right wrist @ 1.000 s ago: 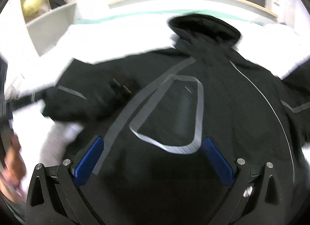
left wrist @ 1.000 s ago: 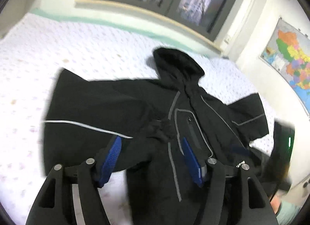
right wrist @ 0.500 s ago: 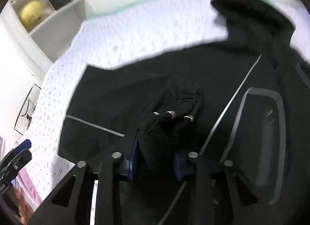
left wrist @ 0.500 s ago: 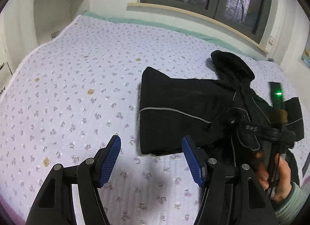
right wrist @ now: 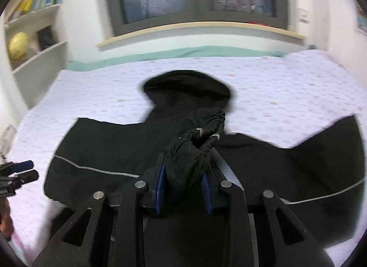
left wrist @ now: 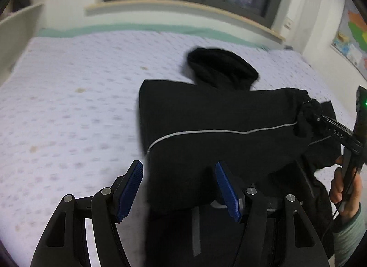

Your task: Fold large clothes

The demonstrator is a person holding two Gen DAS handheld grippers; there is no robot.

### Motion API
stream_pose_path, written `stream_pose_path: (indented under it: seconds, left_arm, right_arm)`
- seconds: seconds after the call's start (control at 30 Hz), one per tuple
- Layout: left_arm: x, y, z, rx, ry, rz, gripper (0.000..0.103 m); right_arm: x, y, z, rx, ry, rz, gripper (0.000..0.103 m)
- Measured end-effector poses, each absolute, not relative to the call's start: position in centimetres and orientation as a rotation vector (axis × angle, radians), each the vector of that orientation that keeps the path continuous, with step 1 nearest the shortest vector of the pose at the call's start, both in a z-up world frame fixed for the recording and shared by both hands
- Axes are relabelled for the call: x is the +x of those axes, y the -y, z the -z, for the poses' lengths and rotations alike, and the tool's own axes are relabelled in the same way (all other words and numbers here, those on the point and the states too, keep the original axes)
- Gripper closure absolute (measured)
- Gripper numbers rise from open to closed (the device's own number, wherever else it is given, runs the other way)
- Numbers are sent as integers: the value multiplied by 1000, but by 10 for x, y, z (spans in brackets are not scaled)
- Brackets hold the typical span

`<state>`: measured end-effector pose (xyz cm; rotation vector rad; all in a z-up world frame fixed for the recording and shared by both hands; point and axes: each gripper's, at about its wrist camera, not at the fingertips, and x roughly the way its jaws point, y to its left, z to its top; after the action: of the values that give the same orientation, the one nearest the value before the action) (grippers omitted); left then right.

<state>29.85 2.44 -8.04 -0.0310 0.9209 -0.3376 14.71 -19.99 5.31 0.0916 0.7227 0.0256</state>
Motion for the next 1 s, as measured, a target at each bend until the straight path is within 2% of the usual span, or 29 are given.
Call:
stream_pose_path:
  seconds: [0.13, 0.3, 0.4, 0.47, 0.53, 0.57, 0.6, 0.7, 0.83, 0.93, 1.0]
  left_arm:
    - [321, 24, 131, -23, -1009, 381, 36]
    - [335, 46, 203, 46, -1098, 323, 36]
    - [332, 48, 203, 86, -1082, 322, 36]
    - [329, 46, 190, 99, -1083, 315, 36]
    - [320, 41, 166, 50, -1038, 362, 36]
    - [315, 38, 151, 9, -1001, 399, 36]
    - [312, 38, 142, -16, -976, 419, 36]
    - [310, 46, 137, -39, -963, 433, 36]
    - [323, 54, 195, -31, -1082, 398, 36]
    - [310, 67, 207, 120, -990, 387, 35]
    - [307, 73, 205, 174, -984, 357, 35]
  right_arm:
    - [142, 259, -14, 125, -794, 63, 72]
    - [146, 305, 76, 245, -1006, 57, 72]
    - [138, 311, 89, 283, -1033, 29, 66]
    - [132, 315, 76, 274, -1047, 37, 62]
    - [121, 318, 50, 265, -971, 51, 55]
    - [116, 317, 34, 262, -919, 52, 43]
    - [112, 314, 19, 259, -869, 46, 38]
    - [117, 283, -12, 204, -790, -5, 38]
    - [147, 239, 23, 108, -879, -34, 38]
    - [169, 232, 92, 75, -1062, 11, 37]
    - [162, 232, 102, 65, -1002, -1, 37]
